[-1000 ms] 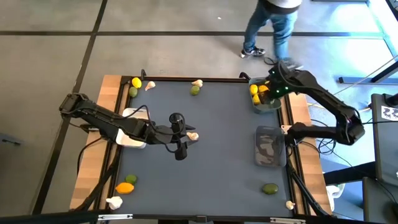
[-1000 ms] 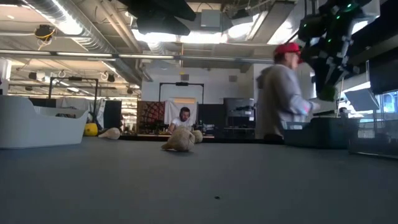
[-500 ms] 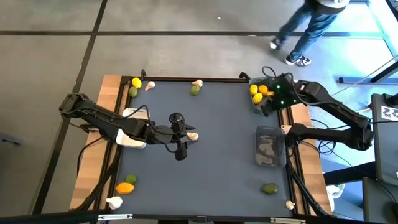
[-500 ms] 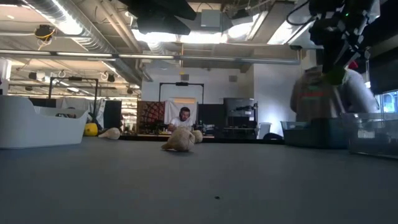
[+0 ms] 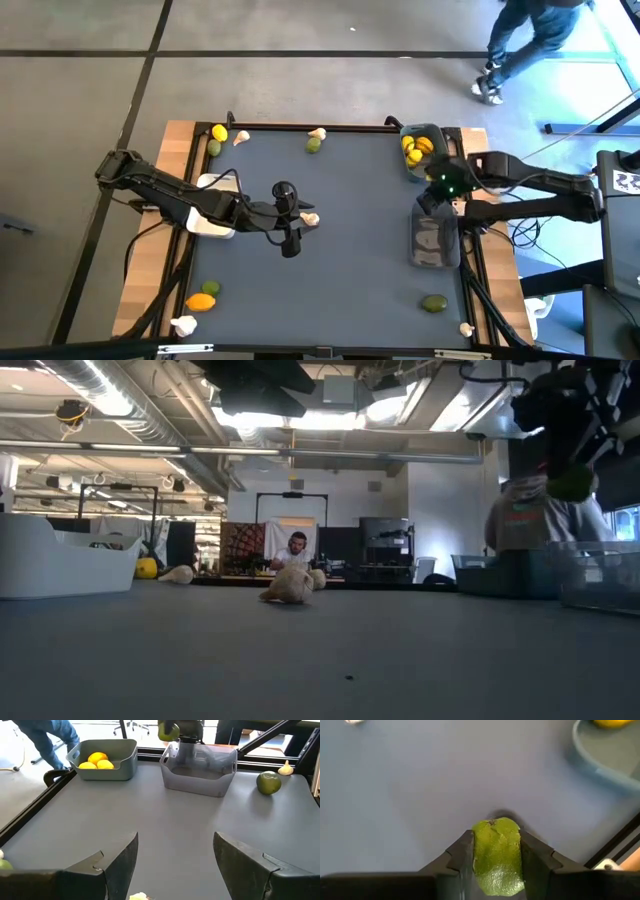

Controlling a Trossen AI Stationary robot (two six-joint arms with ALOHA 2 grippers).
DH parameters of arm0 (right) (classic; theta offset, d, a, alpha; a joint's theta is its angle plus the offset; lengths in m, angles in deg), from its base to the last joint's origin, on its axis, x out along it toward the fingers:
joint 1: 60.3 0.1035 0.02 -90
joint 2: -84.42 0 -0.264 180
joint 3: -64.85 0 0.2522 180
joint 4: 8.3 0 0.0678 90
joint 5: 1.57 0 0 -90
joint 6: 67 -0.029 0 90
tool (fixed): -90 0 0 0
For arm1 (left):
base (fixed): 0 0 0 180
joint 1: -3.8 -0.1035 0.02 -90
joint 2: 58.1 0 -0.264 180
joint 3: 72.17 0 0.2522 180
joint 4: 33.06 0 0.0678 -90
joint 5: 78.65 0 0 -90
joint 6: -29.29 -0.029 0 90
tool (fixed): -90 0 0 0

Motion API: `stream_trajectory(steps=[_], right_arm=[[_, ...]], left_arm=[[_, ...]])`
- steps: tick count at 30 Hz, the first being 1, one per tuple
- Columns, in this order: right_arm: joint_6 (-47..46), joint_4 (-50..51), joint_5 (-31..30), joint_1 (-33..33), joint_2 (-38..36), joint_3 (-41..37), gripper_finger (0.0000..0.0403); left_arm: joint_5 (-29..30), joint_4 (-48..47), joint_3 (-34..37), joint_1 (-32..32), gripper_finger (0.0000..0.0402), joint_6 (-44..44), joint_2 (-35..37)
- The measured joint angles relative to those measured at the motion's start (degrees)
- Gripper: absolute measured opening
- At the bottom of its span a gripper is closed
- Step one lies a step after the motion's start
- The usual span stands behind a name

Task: Sort produce into baskets
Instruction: Put the lime into the black bin

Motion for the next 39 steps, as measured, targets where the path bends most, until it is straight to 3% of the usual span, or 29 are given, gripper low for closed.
stream_trajectory(steps=[11,18,25,39], right_arm=[[-15.3,-0.9,-5.3,16.8,0.2,-5.7,0.0119],[-19.0,-9.2,-5.8,23.8,0.2,-12.7,0.0119],[-19.8,-17.2,-8.5,25.0,0.3,-18.5,0.0119],[-21.6,-20.2,-13.8,24.9,0.3,-25.9,0.0128]], left_arm=[[0.0,0.0,0.0,0.0,0.0255,0.6,0.0],[0.0,0.0,0.0,0.0,0.0255,1.3,0.0],[0.0,0.0,0.0,0.0,0.0255,1.3,0.0],[0.0,0.0,0.0,0.0,0.0255,1.7,0.0]])
